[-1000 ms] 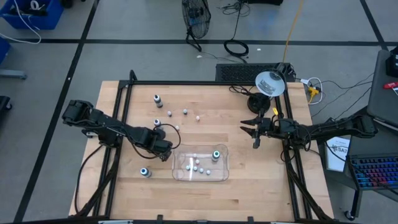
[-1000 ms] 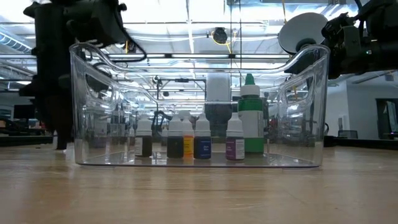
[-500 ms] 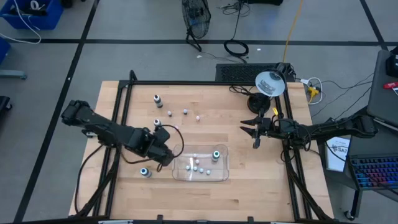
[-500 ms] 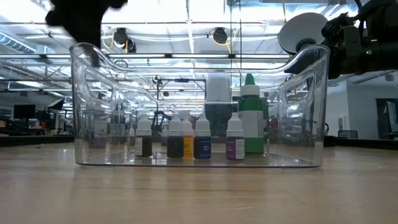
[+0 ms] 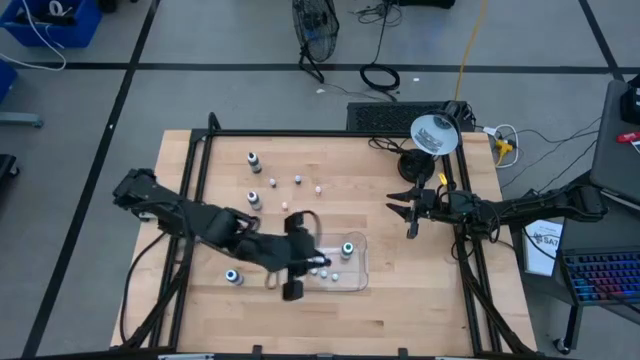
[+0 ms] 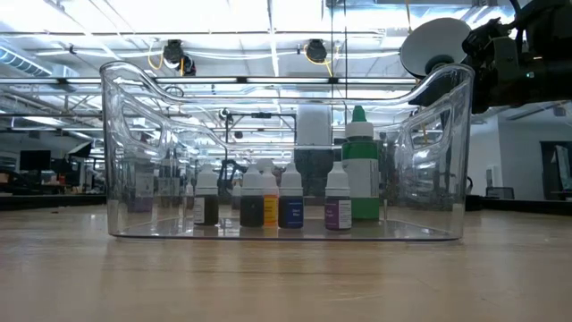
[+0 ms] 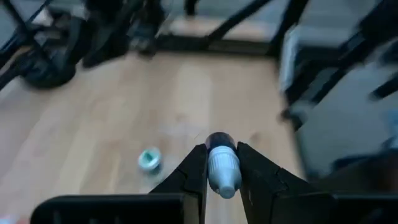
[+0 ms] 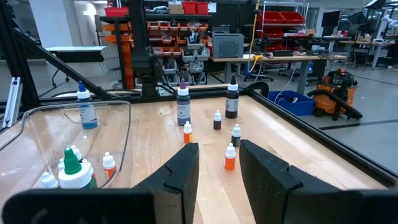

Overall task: Pick & Place food coloring
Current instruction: Put the small purple food coloring bottle into the bin

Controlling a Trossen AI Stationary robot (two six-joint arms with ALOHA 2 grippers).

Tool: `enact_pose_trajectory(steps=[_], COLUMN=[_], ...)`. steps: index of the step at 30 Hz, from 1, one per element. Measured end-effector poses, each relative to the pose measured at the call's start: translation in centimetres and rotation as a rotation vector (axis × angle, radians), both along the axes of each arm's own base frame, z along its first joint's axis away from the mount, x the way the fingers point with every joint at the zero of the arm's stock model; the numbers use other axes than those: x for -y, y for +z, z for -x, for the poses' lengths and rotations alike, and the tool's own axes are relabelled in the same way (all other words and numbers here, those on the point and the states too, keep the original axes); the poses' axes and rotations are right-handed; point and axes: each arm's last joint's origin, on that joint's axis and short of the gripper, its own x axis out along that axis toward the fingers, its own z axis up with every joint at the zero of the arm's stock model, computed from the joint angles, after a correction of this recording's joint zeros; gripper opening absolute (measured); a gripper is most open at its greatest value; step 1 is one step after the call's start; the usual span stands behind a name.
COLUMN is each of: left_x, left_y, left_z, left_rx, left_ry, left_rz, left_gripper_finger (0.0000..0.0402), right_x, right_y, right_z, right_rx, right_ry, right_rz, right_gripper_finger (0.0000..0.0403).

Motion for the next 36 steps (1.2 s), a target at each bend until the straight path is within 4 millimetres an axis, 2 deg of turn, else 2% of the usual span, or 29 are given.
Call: enact_pose_trajectory(steps=[3,10,16,21,31,36], left_x=[-0.6,-2.8,-2.6,-2.4,-2.2,-2.5], left_y=[-1.9,-9.3,-14.0,-16.3,-17.4,-19.1], left_z=[-1.3,-3.7,-4.8,-5.5,-5.7,-5.3], left_rx=[-0.185,-0.629,-0.809,-0.875,-0.862,-0.891], left_ry=[0.065,0.263,0.277,0.258,0.234,0.223], left_rz=[-0.054,-0.083,-0.105,-0.109,-0.087,-0.053], left_gripper_finger=[0.0065,0.0065,0.0065,0.0065,0.0065,0.0065], right_x=[0.0,0.0,0.0,0.0,0.0,0.0], right_y=[0.0,0.0,0.0,0.0,0.0,0.0], right_z=[0.0,0.0,0.0,0.0,0.0,0.0], right_rx=[0.0,0.0,0.0,0.0,0.001,0.001], right_ry=[0.0,0.0,0.0,0.0,0.0,0.0], right_rz=[0.0,0.0,0.0,0.0,0.0,0.0], right_gripper_finger=[0.0105,0.0107,0.0106,0.0107,0.0107,0.0105])
